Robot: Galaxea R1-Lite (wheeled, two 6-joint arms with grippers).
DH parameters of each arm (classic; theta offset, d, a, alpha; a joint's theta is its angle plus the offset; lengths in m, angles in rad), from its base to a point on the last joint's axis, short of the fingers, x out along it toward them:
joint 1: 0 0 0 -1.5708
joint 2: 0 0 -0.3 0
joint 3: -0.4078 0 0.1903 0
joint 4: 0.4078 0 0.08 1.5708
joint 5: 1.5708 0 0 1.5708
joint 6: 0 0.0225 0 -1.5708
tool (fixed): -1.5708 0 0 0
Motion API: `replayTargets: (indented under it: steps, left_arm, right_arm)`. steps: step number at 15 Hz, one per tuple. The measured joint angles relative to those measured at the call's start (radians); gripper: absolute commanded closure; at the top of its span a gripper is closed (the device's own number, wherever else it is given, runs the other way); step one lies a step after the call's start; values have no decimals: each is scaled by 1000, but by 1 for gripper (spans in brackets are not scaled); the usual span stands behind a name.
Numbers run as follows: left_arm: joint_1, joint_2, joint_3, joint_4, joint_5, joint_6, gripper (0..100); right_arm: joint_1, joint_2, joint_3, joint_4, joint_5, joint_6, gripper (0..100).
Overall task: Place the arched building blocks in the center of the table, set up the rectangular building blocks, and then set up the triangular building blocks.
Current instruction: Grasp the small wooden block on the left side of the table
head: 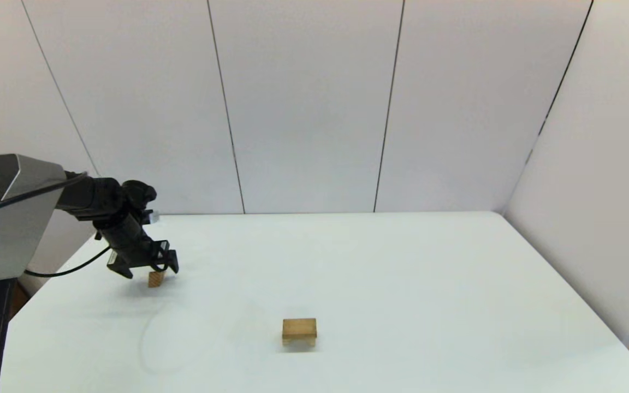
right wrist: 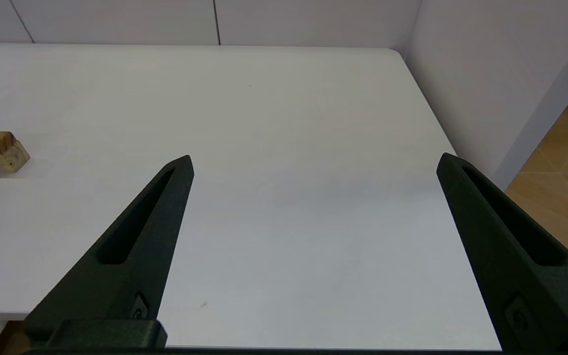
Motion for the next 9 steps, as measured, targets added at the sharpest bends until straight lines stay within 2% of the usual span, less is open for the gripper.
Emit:
replayTargets:
  steps: [9]
  left_arm:
    - [-31, 44, -75, 10, 4, -34, 0]
  right_arm:
    - [0, 0, 0, -1, 0, 0, 0]
